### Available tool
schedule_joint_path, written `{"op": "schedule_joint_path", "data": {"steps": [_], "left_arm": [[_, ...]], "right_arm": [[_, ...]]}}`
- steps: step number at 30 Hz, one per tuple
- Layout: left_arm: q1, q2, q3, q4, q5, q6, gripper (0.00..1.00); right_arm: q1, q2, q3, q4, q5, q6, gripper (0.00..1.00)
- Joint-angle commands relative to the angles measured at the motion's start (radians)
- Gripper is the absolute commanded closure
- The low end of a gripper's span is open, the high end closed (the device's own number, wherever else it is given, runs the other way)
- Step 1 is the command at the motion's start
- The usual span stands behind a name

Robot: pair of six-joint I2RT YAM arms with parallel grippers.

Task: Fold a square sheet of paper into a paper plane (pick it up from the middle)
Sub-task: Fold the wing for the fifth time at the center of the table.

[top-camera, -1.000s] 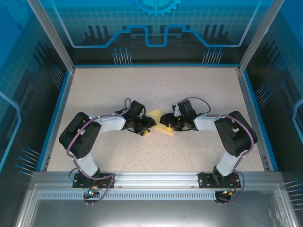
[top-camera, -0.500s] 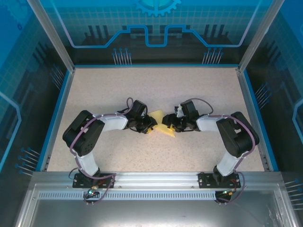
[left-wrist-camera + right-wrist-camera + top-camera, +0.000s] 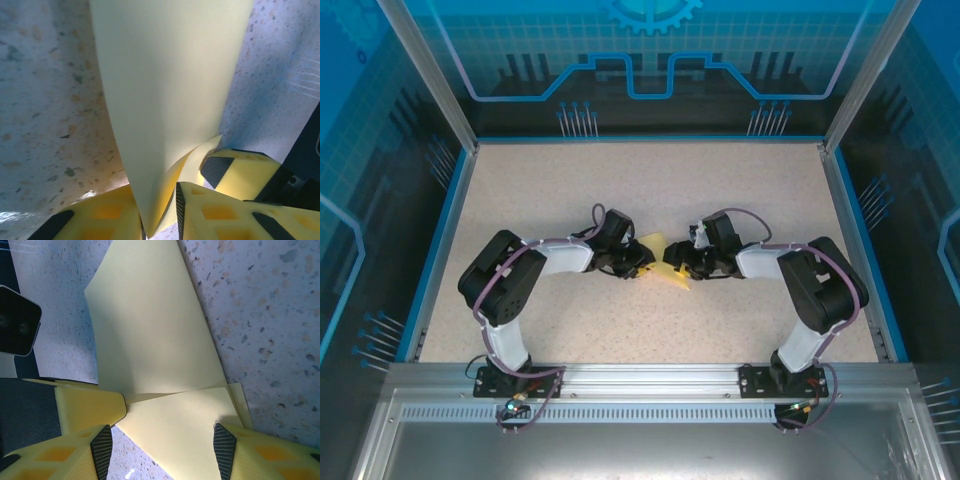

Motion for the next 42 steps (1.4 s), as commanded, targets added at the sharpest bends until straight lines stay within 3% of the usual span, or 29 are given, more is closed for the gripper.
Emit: {"op": "schedule_joint_path", "data": {"steps": [1,10,15,19,24,34,42], "left_arm": [[-0.007,-0.015,0.003,0.055,0.024,-0.007,0.81],[-0.007,-0.048,0.020,-0.034,0.011,0.010,0.92],[-0.007,-0.089,0.044,-0.118,0.008,0.005,0.92],[-0.007,-0.112,0.074,-0.218,-0.002,0.000,0.92],[-0.008,-0.129,0.081,-0.249,0.010,-0.030,0.92],[-0.007,-0.153,0.078,-0.258,-0.002,-0.069,0.92],[-0.005,-0.163,0.071,-0.272,-0.022,-0.079,0.92]], "right_arm": [[-0.018,-0.029,-0.025,-0.098,0.023,-0.073,0.40],[0.001,-0.198,-0.045,-0.011,0.156,-0.424,0.37],[0.102,-0.291,-0.086,0.035,0.302,-0.675,0.33],[0.225,-0.336,-0.209,0.292,0.406,-0.914,0.29],[0.314,-0.267,-0.180,0.259,0.486,-1.091,0.33],[0.452,-0.040,-0.293,0.715,0.830,-1.181,0.43],[0.505,0.069,-0.295,0.895,0.948,-1.245,0.52]]}}
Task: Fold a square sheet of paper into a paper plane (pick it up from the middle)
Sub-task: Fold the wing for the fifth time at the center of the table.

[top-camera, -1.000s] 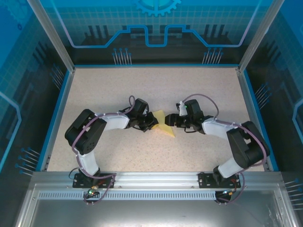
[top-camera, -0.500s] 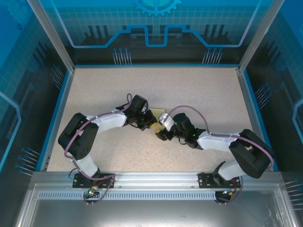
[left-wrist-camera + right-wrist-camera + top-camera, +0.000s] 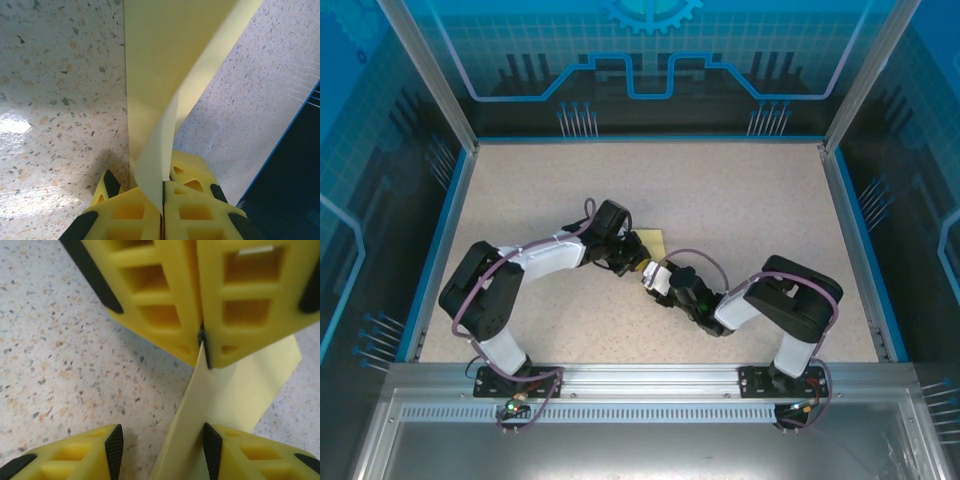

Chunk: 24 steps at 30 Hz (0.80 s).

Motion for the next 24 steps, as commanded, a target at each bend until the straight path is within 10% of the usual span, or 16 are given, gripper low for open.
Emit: {"op": "schedule_joint_path", "data": {"steps": [1,24], "left_arm": [[-0.005,-0.030,0.006,-0.043,-0.009,-0.018,0.92],[-0.005,-0.015,0.010,-0.061,-0.027,-0.007,0.92]], "right_arm": [[0.021,0.014,-0.011,0.166,0.083,-0.039,0.53],[0.030,-0.037,-0.037,0.128,-0.024,-0.017,0.48]]}}
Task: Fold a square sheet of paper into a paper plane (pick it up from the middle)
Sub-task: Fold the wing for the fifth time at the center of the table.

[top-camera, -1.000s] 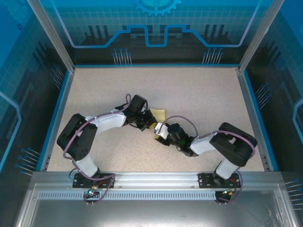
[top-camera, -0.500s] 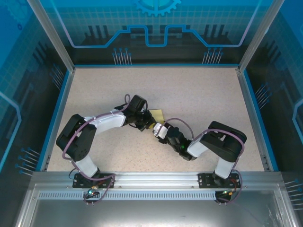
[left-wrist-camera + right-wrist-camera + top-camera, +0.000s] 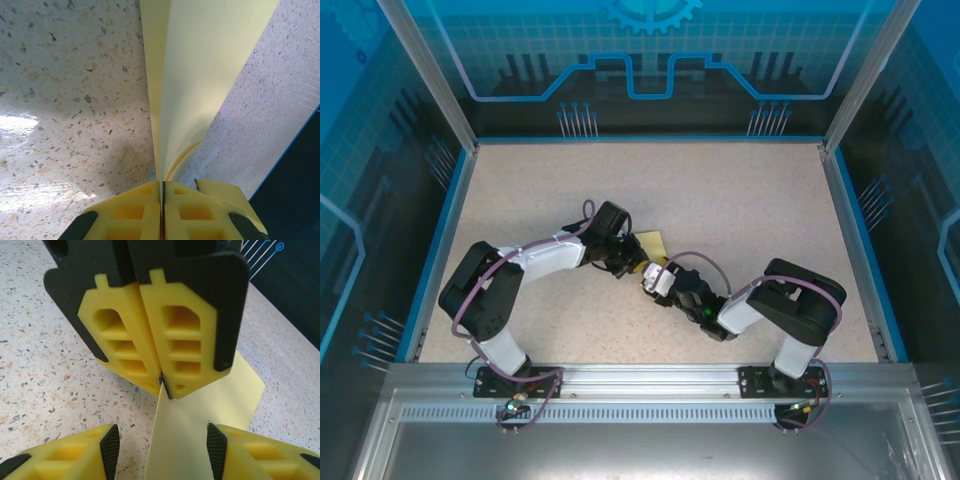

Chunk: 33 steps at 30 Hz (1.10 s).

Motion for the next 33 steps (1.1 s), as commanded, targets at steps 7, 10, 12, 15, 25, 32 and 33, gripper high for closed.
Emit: {"op": "schedule_joint_path", "data": {"steps": [7,10,12,15,25,32,33], "left_arm": [[-0.004,-0.015,0.009,-0.029,-0.008,0.003,0.92],[-0.004,-0.016,0.006,-0.027,-0.007,0.003,0.92],[-0.004,-0.018,0.006,-0.031,-0.008,0.003,0.91],[-0.004,-0.018,0.006,-0.035,-0.011,0.003,0.91],[0.011,-0.035,0.017,-0.052,-0.018,0.018,0.75],[0.112,-0.147,0.034,-0.159,-0.088,0.107,0.35],[0.130,-0.166,0.024,-0.162,-0.096,0.118,0.33]], "right_arm": [[0.015,0.008,0.023,0.001,0.007,0.008,0.66],[0.015,0.020,0.028,0.006,0.014,0.003,0.66],[0.015,0.028,0.032,0.007,0.019,0.002,0.67],[0.015,0.049,0.040,0.014,0.026,-0.005,0.68],[0.014,0.037,0.025,0.029,0.033,0.000,0.87],[-0.030,-0.038,0.005,-0.063,-0.093,0.140,0.98],[-0.047,-0.060,0.007,-0.097,-0.129,0.179,1.00]]}}
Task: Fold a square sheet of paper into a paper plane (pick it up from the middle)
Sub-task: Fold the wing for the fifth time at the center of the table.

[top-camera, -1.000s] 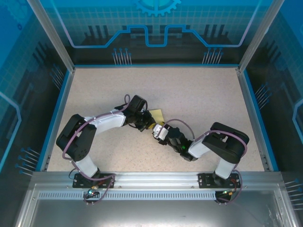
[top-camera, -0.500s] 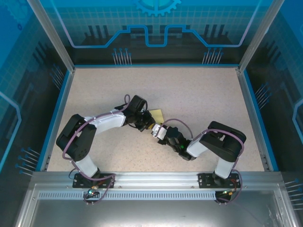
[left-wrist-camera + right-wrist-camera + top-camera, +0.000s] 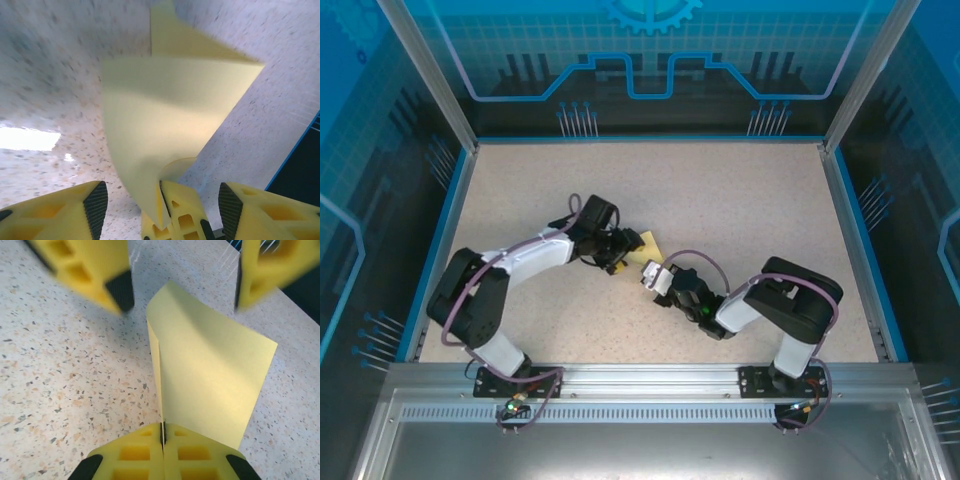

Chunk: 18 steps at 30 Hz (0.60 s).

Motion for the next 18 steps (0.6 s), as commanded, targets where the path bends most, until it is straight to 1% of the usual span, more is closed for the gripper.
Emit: {"op": "schedule_joint_path", "data": {"steps": [1,5,9,14,18], "left_arm": [[0.053,-0.086,0.012,-0.066,-0.055,0.064,0.33],[0.087,-0.135,-0.043,-0.019,-0.059,0.089,0.31],[0.084,-0.149,-0.107,0.092,-0.020,0.088,0.31],[0.064,-0.146,-0.157,0.190,0.007,0.104,0.32],[0.037,-0.123,-0.175,0.247,0.024,0.112,0.33]], "right_arm": [[-0.049,-0.081,-0.006,-0.079,-0.133,0.142,1.00],[-0.106,-0.149,-0.005,-0.172,-0.281,0.276,1.00],[-0.164,-0.178,0.010,-0.246,-0.396,0.392,1.00],[-0.243,-0.185,0.017,-0.272,-0.515,0.546,1.00],[-0.310,-0.186,0.025,-0.287,-0.571,0.661,1.00]]}}
